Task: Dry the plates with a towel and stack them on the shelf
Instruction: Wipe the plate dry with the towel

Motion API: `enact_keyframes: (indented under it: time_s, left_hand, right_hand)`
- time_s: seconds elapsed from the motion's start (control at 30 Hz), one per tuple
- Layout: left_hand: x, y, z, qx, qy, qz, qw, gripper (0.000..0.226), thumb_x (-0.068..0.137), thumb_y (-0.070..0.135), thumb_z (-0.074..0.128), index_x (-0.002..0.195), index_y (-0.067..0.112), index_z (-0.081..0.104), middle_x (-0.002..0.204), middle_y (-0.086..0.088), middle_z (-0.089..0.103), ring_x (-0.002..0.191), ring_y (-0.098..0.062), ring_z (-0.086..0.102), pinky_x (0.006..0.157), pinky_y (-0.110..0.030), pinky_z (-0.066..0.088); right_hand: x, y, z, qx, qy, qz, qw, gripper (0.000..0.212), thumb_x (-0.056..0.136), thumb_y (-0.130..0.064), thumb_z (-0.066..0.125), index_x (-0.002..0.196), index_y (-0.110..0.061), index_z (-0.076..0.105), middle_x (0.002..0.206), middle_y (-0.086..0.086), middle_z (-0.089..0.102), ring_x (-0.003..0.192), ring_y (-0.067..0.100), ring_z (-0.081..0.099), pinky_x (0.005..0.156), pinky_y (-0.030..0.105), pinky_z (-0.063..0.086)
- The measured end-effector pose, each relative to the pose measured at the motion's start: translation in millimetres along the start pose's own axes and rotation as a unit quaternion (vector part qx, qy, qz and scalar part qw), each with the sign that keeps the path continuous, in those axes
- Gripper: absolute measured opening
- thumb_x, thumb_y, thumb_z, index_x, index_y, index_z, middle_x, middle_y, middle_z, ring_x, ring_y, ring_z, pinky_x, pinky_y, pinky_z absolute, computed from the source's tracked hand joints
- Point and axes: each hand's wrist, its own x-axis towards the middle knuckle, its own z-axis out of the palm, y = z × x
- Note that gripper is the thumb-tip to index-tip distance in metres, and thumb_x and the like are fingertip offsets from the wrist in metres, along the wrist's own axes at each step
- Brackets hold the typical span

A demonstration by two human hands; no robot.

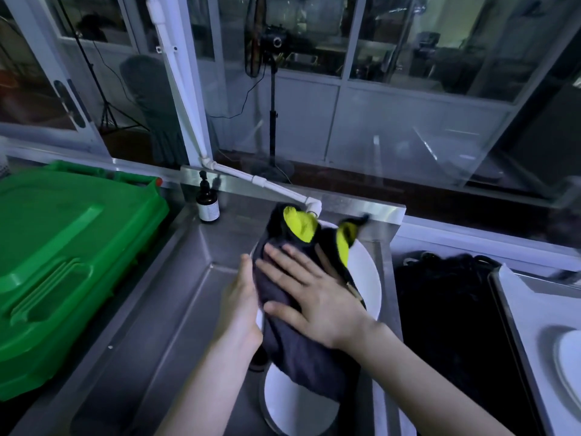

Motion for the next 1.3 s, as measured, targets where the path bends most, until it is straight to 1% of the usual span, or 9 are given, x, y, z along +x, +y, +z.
enact_keyframes:
  time_s: [0.17, 0.43, 0.6, 0.73, 0.87, 1.0, 1.1, 1.17, 1.3]
  left_hand:
    - [-6.1, 21.3, -10.3, 0.035, 0.062, 0.009, 0.997, 0.054, 0.094, 0.067, 0.046, 0.112, 0.02, 0.066, 0.097, 0.002, 0.074, 0.076, -0.015, 0.069, 0.043, -0.021, 0.043]
    - [-12.9, 18.6, -18.3, 0.038, 0.053, 0.008, 0.998, 0.05, 0.093, 0.06, 0.051, 0.077, 0.015, 0.064, 0.048, 0.008, 0.062, 0.034, -0.009, 0.056, 0.034, -0.016, 0.038]
    - [-14.8, 10.3, -9.3, 0.051, -0.03, 0.04, 0.997, 0.039, 0.094, 0.057, 0.057, 0.097, 0.022, 0.074, 0.091, 0.011, 0.078, 0.085, -0.009, 0.073, 0.075, -0.032, 0.054]
    - [-19.8, 15.8, -12.9, 0.08, -0.095, 0.09, 0.988, 0.015, 0.095, 0.029, 0.067, 0.085, 0.027, 0.079, 0.095, 0.0, 0.079, 0.089, -0.016, 0.073, 0.075, -0.036, 0.059]
    - [-23.0, 23.0, -18.0, 0.059, -0.101, 0.109, 0.987, 0.013, 0.094, 0.025, 0.067, 0.09, 0.019, 0.078, 0.096, -0.005, 0.078, 0.085, -0.024, 0.073, 0.074, -0.038, 0.057]
    - [-17.1, 29.3, -25.4, 0.026, -0.075, 0.137, 0.987, 0.018, 0.093, 0.027, 0.066, 0.084, 0.012, 0.07, 0.086, -0.001, 0.073, 0.076, -0.018, 0.066, 0.063, -0.029, 0.054]
    - [-12.9, 27.0, -33.0, 0.048, -0.07, 0.168, 0.982, 0.016, 0.095, 0.029, 0.066, 0.082, 0.024, 0.075, 0.089, 0.006, 0.076, 0.081, -0.014, 0.069, 0.07, -0.028, 0.055]
    - [-10.8, 25.1, -38.0, 0.066, -0.085, 0.175, 0.979, 0.017, 0.097, 0.026, 0.064, 0.087, 0.031, 0.077, 0.098, 0.008, 0.078, 0.092, -0.014, 0.071, 0.081, -0.035, 0.055]
    - [-4.8, 31.4, -39.3, 0.171, -0.177, 0.194, 0.95, 0.013, 0.087, 0.034, 0.069, 0.093, 0.025, 0.077, 0.098, 0.0, 0.078, 0.092, -0.017, 0.069, 0.086, -0.04, 0.05]
  right_hand:
    - [3.9, 31.6, -15.7, -0.011, 0.033, 0.125, 0.992, 0.064, 0.102, -0.049, 0.034, 0.155, -0.02, 0.014, 0.163, -0.004, 0.0, 0.151, 0.015, -0.006, 0.122, 0.032, 0.005]
    - [-47.3, 4.4, 6.4, -0.036, -0.031, 0.09, 0.995, 0.063, 0.099, -0.058, 0.012, 0.156, -0.033, 0.004, 0.162, -0.018, -0.008, 0.15, 0.011, -0.013, 0.12, 0.054, 0.0]
    - [-22.4, 13.9, -5.2, -0.068, 0.022, 0.054, 0.996, 0.069, 0.094, -0.069, 0.025, 0.154, -0.037, 0.015, 0.162, -0.016, 0.003, 0.151, 0.011, 0.0, 0.12, 0.056, 0.005]
    - [2.5, 36.4, -30.0, 0.023, 0.098, 0.134, 0.986, 0.081, 0.083, -0.07, 0.049, 0.153, -0.037, 0.023, 0.163, -0.01, 0.015, 0.15, 0.013, 0.015, 0.12, 0.045, 0.014]
    - [11.0, 56.5, -51.5, 0.247, 0.11, 0.24, 0.933, 0.08, 0.073, -0.047, 0.08, 0.143, -0.03, 0.046, 0.133, -0.012, 0.055, 0.126, 0.003, 0.048, 0.1, 0.014, 0.033]
    - [-4.8, 55.9, -37.6, 0.495, 0.174, 0.307, 0.794, 0.026, 0.077, -0.022, 0.081, 0.098, -0.01, 0.072, 0.1, 0.007, 0.076, 0.1, 0.023, 0.069, 0.093, 0.043, 0.054]
    - [-16.6, 44.4, -25.2, 0.599, 0.165, 0.31, 0.72, 0.018, 0.082, -0.013, 0.076, 0.1, -0.015, 0.072, 0.102, 0.007, 0.075, 0.103, 0.027, 0.069, 0.093, 0.042, 0.055]
    - [-17.8, 42.8, -27.4, 0.57, 0.154, 0.313, 0.744, 0.02, 0.083, -0.013, 0.075, 0.102, -0.014, 0.071, 0.101, 0.006, 0.075, 0.102, 0.024, 0.069, 0.093, 0.04, 0.054]
    - [4.5, 44.4, -57.7, 0.357, 0.084, 0.222, 0.903, 0.025, 0.076, -0.025, 0.082, 0.087, -0.008, 0.069, 0.083, 0.003, 0.073, 0.08, 0.009, 0.062, 0.076, 0.026, 0.049]
